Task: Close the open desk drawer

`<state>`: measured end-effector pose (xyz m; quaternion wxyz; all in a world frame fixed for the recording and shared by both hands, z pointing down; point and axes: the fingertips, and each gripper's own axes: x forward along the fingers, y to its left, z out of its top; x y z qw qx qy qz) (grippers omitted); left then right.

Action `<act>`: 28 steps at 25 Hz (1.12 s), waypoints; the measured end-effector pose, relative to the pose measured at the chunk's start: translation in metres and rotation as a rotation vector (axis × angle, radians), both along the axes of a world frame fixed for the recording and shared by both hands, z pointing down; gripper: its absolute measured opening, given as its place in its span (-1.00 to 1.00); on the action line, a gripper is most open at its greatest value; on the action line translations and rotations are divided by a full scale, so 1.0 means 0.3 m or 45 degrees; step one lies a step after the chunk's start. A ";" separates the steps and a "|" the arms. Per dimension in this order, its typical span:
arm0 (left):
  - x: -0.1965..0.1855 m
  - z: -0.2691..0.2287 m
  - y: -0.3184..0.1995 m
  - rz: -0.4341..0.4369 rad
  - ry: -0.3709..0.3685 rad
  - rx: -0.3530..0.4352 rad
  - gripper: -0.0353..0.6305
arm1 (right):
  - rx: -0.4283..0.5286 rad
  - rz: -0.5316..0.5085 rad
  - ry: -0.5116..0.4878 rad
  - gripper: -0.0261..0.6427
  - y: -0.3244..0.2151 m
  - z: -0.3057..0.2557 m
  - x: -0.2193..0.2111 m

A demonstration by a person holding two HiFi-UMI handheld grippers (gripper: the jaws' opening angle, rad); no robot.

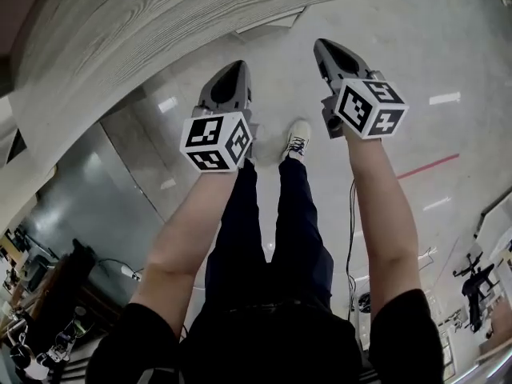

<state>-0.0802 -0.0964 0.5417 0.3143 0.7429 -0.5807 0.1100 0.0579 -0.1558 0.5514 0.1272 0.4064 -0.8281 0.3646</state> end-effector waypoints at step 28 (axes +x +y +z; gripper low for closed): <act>0.106 -0.876 0.357 0.771 0.354 0.194 -0.87 | 0.327 -0.214 -0.306 -0.87 0.507 -0.985 -0.162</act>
